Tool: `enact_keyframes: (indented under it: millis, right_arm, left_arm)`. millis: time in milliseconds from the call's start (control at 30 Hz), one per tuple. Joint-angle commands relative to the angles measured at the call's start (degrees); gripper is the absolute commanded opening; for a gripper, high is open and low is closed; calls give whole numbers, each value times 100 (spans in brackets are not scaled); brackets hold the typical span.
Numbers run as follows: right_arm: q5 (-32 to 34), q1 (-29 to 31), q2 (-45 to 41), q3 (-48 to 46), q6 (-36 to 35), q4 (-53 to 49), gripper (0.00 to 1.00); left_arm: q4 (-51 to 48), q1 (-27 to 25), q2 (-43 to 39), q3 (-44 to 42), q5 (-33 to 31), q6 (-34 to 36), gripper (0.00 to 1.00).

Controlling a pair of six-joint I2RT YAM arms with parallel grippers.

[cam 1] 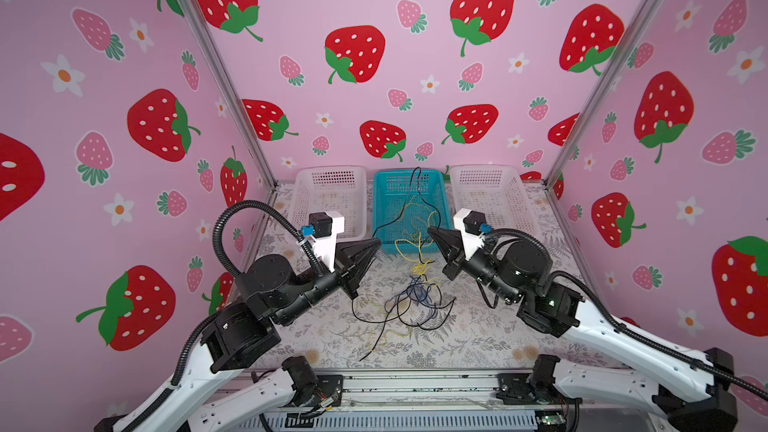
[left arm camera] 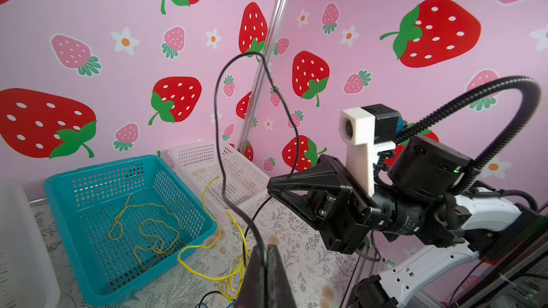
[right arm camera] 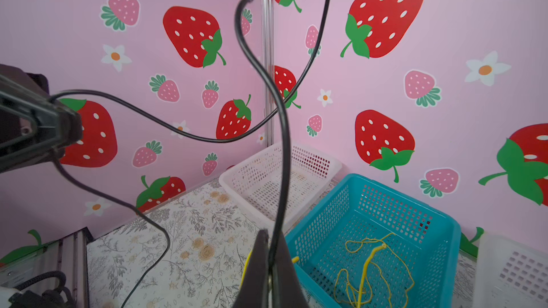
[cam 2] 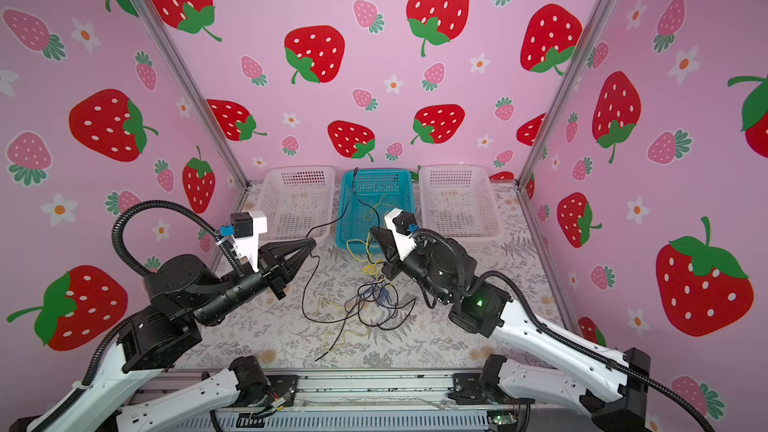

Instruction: Untangle the cables

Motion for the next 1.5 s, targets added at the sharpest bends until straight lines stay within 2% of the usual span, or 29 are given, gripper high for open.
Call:
enact_keyframes:
  millis: [0, 100, 167, 233, 367, 533, 600, 700, 1000, 1333, 1467]
  right_arm:
    - [305, -7, -102, -324, -58, 294, 0]
    - [-5, -55, 275, -126, -51, -181, 0]
    - [-697, -137, 207, -368, 60, 104, 0]
    - [-1095, -274, 123, -602, 211, 344, 0]
    - [-1140, -297, 212, -688, 164, 181, 0]
    - [-1566, -297, 133, -912, 118, 333, 0]
    - [-1838, -297, 119, -969, 110, 409, 0]
    - [-2282, -297, 189, -949, 93, 414, 0]
    - [-2629, -297, 324, -872, 93, 334, 0]
    - [-2724, -297, 225, -783, -61, 69, 0]
    - [-2707, -297, 206, -779, -90, 1, 0]
  left_arm:
    - [278, 28, -21, -91, 29, -109, 0]
    - [383, 28, -14, -177, 99, -155, 0]
    - [424, 27, -5, -221, 135, -182, 0]
    - [455, 21, 5, -272, 172, -211, 0]
    - [727, 22, -21, -542, 377, -399, 0]
    - [1209, 22, 11, -906, 682, -775, 0]
    - [1469, 28, 69, -1072, 855, -958, 2]
    - [1806, 26, 200, -1250, 979, -1216, 12]
    - [2438, 27, 574, -1525, 1133, -1604, 25]
    - [1496, 24, 725, -1183, 774, -982, 32]
    - [1080, 27, 780, -1033, 418, -765, 37]
